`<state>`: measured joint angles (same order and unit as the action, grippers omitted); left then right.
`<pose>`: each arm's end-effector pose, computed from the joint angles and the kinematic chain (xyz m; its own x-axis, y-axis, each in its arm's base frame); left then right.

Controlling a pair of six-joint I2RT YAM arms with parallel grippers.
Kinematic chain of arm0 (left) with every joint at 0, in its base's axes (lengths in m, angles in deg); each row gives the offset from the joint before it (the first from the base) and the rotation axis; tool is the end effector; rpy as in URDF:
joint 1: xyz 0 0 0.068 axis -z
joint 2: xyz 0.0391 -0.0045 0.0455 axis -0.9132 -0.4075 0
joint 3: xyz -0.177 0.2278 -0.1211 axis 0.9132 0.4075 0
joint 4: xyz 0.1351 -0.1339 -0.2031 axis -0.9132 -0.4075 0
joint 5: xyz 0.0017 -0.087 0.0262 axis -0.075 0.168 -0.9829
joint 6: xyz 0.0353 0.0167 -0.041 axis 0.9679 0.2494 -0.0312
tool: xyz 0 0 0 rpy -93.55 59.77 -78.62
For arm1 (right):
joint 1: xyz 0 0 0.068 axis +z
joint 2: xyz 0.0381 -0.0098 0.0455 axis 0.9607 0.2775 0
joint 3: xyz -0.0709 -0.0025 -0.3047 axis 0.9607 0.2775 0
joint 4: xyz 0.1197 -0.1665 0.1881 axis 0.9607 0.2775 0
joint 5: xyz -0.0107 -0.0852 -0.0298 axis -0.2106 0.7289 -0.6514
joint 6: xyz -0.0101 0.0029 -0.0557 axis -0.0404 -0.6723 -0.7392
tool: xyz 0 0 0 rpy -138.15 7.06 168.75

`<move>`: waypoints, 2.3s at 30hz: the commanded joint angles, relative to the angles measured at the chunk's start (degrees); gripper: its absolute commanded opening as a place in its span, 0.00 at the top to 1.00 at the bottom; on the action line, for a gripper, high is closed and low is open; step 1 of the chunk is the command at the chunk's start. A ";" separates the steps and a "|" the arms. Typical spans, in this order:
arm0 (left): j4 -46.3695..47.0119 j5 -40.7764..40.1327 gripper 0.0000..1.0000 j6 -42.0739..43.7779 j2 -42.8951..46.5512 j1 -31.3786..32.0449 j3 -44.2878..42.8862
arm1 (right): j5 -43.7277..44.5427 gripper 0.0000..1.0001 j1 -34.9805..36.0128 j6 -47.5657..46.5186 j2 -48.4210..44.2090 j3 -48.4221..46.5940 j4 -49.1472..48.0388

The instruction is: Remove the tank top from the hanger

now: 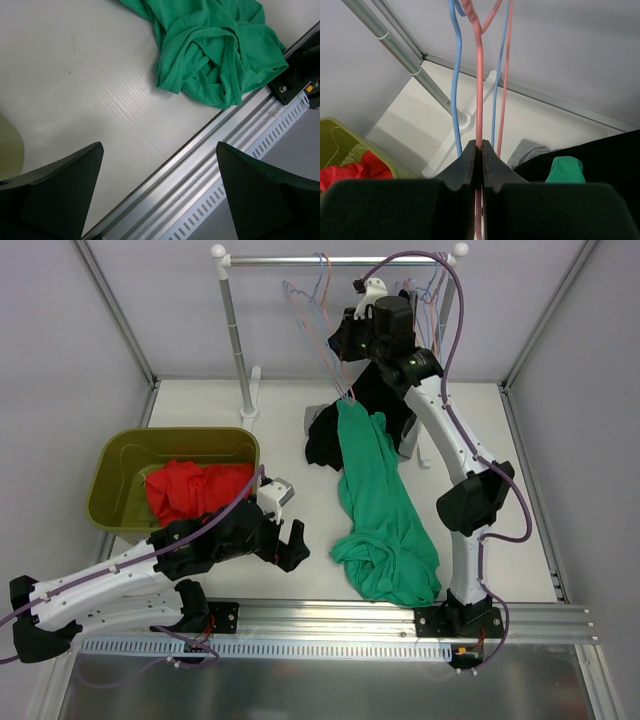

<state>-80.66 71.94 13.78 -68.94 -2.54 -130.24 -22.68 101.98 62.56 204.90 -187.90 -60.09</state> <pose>0.0802 -0.1474 0.3330 -0.5739 0.1478 -0.8055 0.6386 0.6966 -0.3271 0.4521 0.2488 0.4936 -0.0725 -0.0819 -0.9940 -0.6146 0.7886 -0.0202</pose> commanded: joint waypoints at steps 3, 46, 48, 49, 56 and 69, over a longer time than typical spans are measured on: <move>0.34 -3.48 0.01 -0.49 -3.73 0.48 -3.12 | -1.07 0.78 0.12 1.61 -2.21 0.84 -3.68; 2.01 -17.90 0.56 -14.37 -84.61 5.57 -51.48 | -5.38 0.01 -12.72 -6.22 -97.31 63.89 19.17; 2.01 -17.46 0.91 -15.33 -83.64 6.27 -49.02 | -4.59 0.01 -12.72 -6.39 -98.28 63.62 19.17; 2.01 -17.28 1.00 -15.16 -82.86 6.54 -48.22 | -3.89 0.00 -12.63 -6.66 -98.55 63.45 19.17; 0.69 -19.82 1.00 -6.03 -58.12 8.12 -41.97 | 0.51 0.01 -12.72 -8.15 -99.51 65.03 19.17; -7.57 -42.92 1.00 10.14 -33.11 8.13 -56.73 | 1.82 0.01 -12.72 -7.45 -100.04 66.52 17.41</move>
<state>-84.46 38.59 17.89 -103.65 5.31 -182.96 -22.30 89.48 55.48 105.58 -121.11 -40.13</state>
